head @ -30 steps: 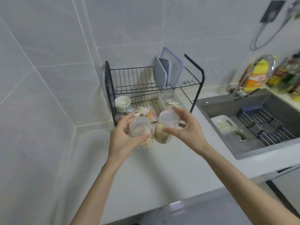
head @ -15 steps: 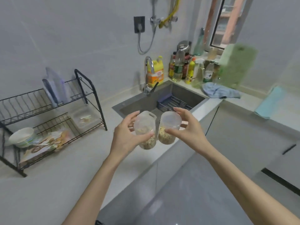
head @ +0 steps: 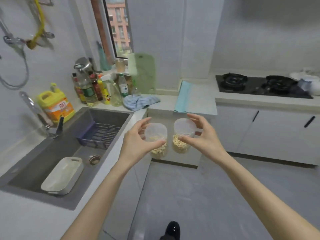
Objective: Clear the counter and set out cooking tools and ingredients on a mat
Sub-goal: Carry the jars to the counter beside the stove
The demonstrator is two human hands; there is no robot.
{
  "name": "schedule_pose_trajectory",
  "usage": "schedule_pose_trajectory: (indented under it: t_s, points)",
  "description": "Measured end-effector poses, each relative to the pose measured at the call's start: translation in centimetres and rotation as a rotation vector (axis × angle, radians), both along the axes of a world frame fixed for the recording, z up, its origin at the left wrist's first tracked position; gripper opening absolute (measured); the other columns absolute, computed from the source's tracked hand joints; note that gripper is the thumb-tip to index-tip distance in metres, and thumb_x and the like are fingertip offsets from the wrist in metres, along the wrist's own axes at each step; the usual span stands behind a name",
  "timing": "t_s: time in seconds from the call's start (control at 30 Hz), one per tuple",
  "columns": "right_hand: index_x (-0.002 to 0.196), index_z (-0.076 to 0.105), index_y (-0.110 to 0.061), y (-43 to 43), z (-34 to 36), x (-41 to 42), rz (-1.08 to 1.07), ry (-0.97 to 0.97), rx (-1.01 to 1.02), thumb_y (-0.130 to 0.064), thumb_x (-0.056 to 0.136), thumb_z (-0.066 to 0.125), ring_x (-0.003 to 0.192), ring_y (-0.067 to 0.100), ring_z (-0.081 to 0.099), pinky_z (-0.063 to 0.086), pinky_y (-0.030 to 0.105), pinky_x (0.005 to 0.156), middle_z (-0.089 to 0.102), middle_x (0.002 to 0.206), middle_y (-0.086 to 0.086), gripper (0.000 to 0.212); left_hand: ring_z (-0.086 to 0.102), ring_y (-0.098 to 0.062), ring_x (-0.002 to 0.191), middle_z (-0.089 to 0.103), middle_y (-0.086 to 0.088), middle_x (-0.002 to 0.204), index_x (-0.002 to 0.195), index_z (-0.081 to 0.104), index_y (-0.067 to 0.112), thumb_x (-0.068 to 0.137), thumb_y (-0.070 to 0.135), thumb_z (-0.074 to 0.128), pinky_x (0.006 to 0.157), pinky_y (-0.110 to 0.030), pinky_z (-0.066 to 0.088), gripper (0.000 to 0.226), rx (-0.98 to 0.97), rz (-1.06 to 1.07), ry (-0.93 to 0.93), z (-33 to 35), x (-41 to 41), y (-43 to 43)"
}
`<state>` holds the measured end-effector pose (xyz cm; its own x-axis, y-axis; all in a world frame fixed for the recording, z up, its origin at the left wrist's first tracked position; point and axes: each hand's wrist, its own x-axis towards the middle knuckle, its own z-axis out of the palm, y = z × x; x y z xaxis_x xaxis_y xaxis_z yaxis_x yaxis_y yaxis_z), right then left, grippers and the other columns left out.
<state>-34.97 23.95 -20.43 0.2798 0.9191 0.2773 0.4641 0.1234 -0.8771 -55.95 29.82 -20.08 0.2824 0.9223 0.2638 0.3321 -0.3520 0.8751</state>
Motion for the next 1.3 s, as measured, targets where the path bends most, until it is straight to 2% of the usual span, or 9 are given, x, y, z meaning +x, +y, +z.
schedule_pose_trajectory:
  t_s: [0.13,0.2,0.3,0.43,0.67,0.97,1.07,1.23,1.3]
  points:
    - [0.133,0.047,-0.025,1.3,0.3,6.7,-0.154,-0.007,-0.003,-0.021,0.066,0.085,0.112,-0.001,0.050,0.043,0.017,0.092,0.054,0.125,-0.012,0.077,0.055,0.005,0.106,0.061,0.010,0.119,0.130,0.054,0.024,0.059,0.026,0.090,0.084,-0.012,0.049,0.080,0.018,-0.152,-0.002,0.2,8.1,4.7]
    - [0.133,0.047,-0.025,2.0,0.5,9.9,-0.216,-0.009,-0.006,-0.021,0.067,0.085,0.112,-0.003,0.048,0.041,0.013,0.090,0.053,0.125,-0.013,0.076,0.056,0.004,0.106,0.061,0.010,0.116,0.129,0.055,0.025,0.059,0.027,0.089,0.087,-0.015,0.049,0.079,0.014,-0.214,0.008,0.1,12.1,7.0]
    - [0.133,0.047,-0.025,3.4,0.8,15.0,-0.312,-0.024,-0.013,-0.022,0.067,0.085,0.116,0.000,0.047,0.041,0.021,0.097,0.052,0.127,-0.013,0.076,0.057,0.002,0.107,0.062,0.009,0.114,0.127,0.056,0.028,0.056,0.031,0.090,0.091,-0.023,0.051,0.079,0.012,-0.303,-0.005,0.0,18.3,10.4]
    - [0.133,0.047,-0.024,5.5,1.2,21.3,-0.432,-0.029,-0.019,-0.021,0.067,0.084,0.115,0.000,0.047,0.041,0.021,0.096,0.052,0.127,-0.012,0.076,0.057,0.003,0.105,0.063,0.009,0.116,0.126,0.056,0.027,0.057,0.029,0.090,0.083,-0.013,0.050,0.078,0.016,-0.425,0.004,0.4,26.3,14.5]
    - [0.132,0.048,-0.025,7.7,1.5,32.0,-0.614,0.004,-0.008,-0.021,0.067,0.084,0.118,0.002,0.046,0.043,0.023,0.097,0.052,0.128,-0.010,0.075,0.058,-0.004,0.106,0.062,0.008,0.117,0.127,0.056,0.027,0.056,0.031,0.089,0.088,-0.025,0.051,0.079,0.060,-0.593,0.032,1.3,40.1,19.1]
    - [0.132,0.046,-0.028,8.8,-0.2,46.8,-0.731,0.019,0.011,-0.025,0.067,0.084,0.114,-0.005,0.046,0.042,0.019,0.093,0.051,0.126,-0.016,0.075,0.057,-0.004,0.105,0.061,0.010,0.113,0.124,0.058,0.026,0.057,0.028,0.089,0.086,-0.018,0.046,0.074,0.012,-0.699,0.055,0.1,57.4,20.7]
    - [0.132,0.047,-0.027,9.2,-0.5,53.1,-0.739,0.012,0.018,-0.022,0.067,0.084,0.111,-0.010,0.046,0.042,0.016,0.090,0.052,0.124,-0.016,0.074,0.057,-0.005,0.106,0.060,0.011,0.113,0.125,0.058,0.025,0.058,0.028,0.089,0.090,-0.022,0.048,0.074,0.010,-0.722,0.055,-0.3,64.1,21.0]
    - [0.131,0.048,-0.029,9.4,-0.3,64.3,-0.740,-0.003,0.003,-0.021,0.066,0.085,0.118,0.003,0.048,0.045,0.025,0.096,0.053,0.128,-0.010,0.075,0.058,-0.005,0.106,0.062,0.009,0.118,0.126,0.057,0.026,0.056,0.032,0.089,0.090,-0.026,0.050,0.077,0.001,-0.716,0.065,-0.8,75.2,21.5]
    - [0.131,0.048,-0.029,9.4,0.1,68.3,-0.742,0.002,0.000,-0.020,0.067,0.085,0.117,0.003,0.048,0.045,0.020,0.094,0.053,0.124,-0.013,0.074,0.057,-0.003,0.107,0.062,0.010,0.119,0.125,0.057,0.026,0.056,0.031,0.088,0.090,-0.027,0.051,0.076,0.004,-0.716,0.067,-0.8,79.3,21.7]
